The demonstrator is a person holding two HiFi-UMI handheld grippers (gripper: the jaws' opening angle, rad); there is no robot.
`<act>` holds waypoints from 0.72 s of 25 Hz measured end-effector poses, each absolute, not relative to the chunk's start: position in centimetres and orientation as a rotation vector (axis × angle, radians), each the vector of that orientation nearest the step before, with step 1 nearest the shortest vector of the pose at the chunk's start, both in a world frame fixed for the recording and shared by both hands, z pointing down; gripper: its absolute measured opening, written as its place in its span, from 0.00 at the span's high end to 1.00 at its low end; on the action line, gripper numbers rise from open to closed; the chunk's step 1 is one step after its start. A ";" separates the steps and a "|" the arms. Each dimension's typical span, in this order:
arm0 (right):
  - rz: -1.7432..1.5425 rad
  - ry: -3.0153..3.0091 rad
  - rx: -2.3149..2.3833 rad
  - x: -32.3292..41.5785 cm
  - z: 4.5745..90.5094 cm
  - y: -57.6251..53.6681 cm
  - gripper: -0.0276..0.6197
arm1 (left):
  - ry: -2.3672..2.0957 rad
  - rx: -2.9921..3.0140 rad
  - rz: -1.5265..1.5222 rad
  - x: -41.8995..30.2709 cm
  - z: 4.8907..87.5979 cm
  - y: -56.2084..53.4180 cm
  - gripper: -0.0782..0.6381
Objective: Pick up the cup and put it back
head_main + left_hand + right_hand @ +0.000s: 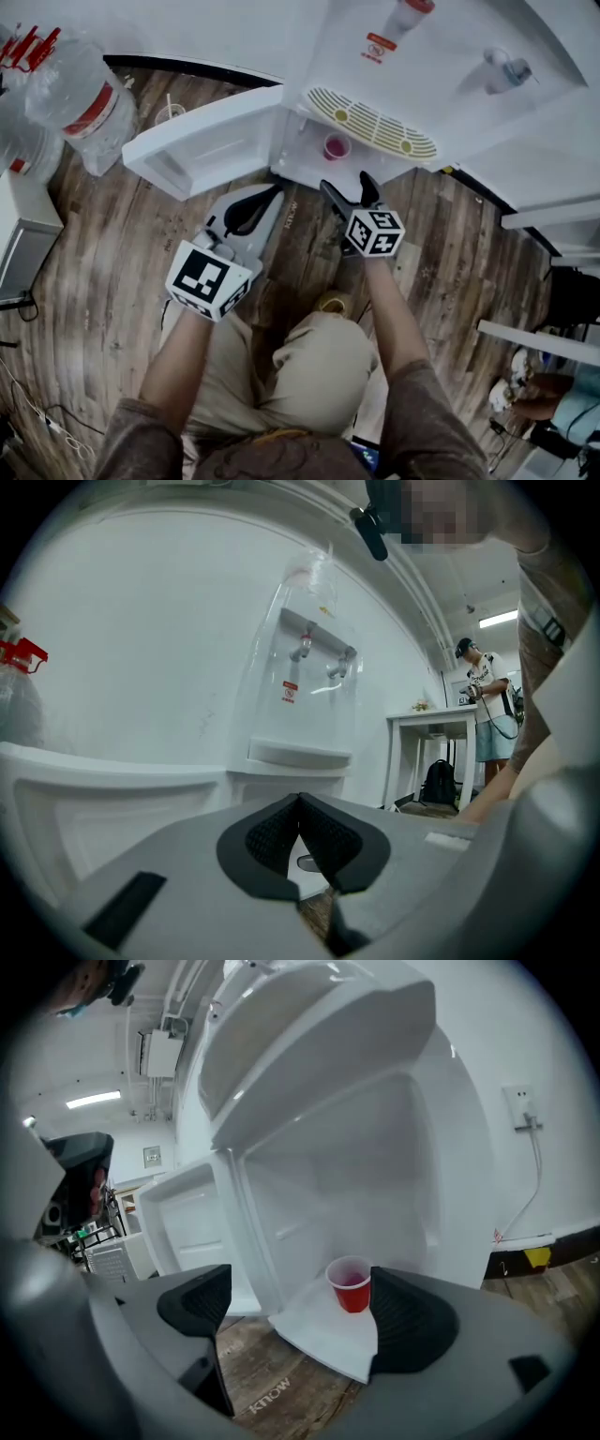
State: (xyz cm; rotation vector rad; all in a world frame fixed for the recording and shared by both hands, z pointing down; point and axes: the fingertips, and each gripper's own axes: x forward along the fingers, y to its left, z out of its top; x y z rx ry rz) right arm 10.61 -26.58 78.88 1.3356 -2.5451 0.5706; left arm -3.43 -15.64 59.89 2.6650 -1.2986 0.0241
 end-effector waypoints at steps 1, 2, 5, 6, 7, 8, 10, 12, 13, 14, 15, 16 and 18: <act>0.577 -2.531 1.341 10.7 79.6 -27.1 0.26 | -1.298 2.663 0.027 -3.5 60.0 -15.6 0.89; 0.577 -2.515 1.342 10.7 80.4 -27.6 0.26 | -1.296 2.665 0.032 -3.5 60.2 -15.5 0.89; 0.563 -2.472 1.330 10.5 83.0 -29.0 0.26 | -1.292 2.665 0.030 -3.6 60.2 -15.4 0.89; 0.560 -2.461 1.331 10.5 83.8 -29.5 0.26 | -1.291 2.654 0.034 -3.7 60.2 -15.3 0.89; 0.560 -2.451 1.337 10.5 84.5 -30.0 0.26 | -1.290 2.639 0.043 -3.8 60.4 -15.2 0.89; 0.561 -2.441 1.347 10.5 85.1 -30.5 0.26 | -1.288 2.624 0.050 -3.9 60.6 -15.2 0.89; 0.562 -2.426 1.374 10.5 86.1 -31.5 0.26 | -1.285 2.607 0.049 -4.1 60.8 -15.2 0.89; 0.560 -2.416 1.393 10.4 87.1 -32.4 0.26 | -1.279 2.595 0.042 -4.3 61.0 -15.3 0.89; 0.557 -2.412 1.399 10.2 87.6 -32.9 0.26 | -1.275 2.592 0.040 -4.3 61.1 -15.3 0.89; 0.552 -2.408 1.403 10.1 88.0 -33.4 0.26 | -1.273 2.594 0.035 -4.4 61.1 -15.4 0.89; 0.545 -2.404 1.409 10.1 88.4 -34.0 0.26 | -1.274 2.603 0.024 -4.4 61.1 -15.4 0.89; 0.534 -2.399 1.415 10.1 88.6 -34.5 0.26 | -1.277 2.615 0.014 -4.4 61.0 -15.5 0.89; 0.512 -2.383 1.428 10.1 89.1 -35.4 0.26 | -1.281 2.618 0.025 -4.6 61.2 -15.4 0.89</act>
